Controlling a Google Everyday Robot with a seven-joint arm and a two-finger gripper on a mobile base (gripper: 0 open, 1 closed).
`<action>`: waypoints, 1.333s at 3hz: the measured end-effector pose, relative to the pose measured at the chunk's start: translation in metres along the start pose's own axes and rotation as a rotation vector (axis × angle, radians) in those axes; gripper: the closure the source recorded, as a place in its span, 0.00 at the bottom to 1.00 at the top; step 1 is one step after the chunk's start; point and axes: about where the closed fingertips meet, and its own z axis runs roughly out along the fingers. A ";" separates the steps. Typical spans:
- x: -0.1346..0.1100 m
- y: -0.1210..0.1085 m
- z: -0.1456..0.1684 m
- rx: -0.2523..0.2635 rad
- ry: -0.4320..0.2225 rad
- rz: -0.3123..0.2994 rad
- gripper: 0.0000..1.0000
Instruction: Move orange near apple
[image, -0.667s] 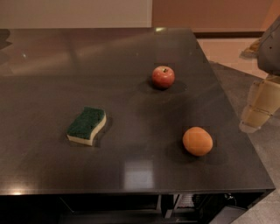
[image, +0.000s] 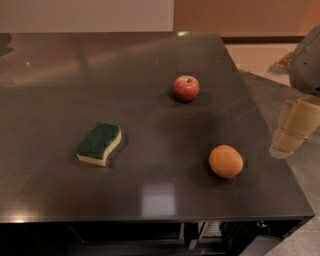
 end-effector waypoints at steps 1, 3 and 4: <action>-0.008 0.016 0.021 -0.039 -0.061 -0.039 0.00; -0.019 0.040 0.073 -0.093 -0.113 -0.100 0.00; -0.020 0.048 0.094 -0.114 -0.112 -0.128 0.00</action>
Offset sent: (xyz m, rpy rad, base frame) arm -0.0190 0.0460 -0.0848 0.1376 0.0649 0.1609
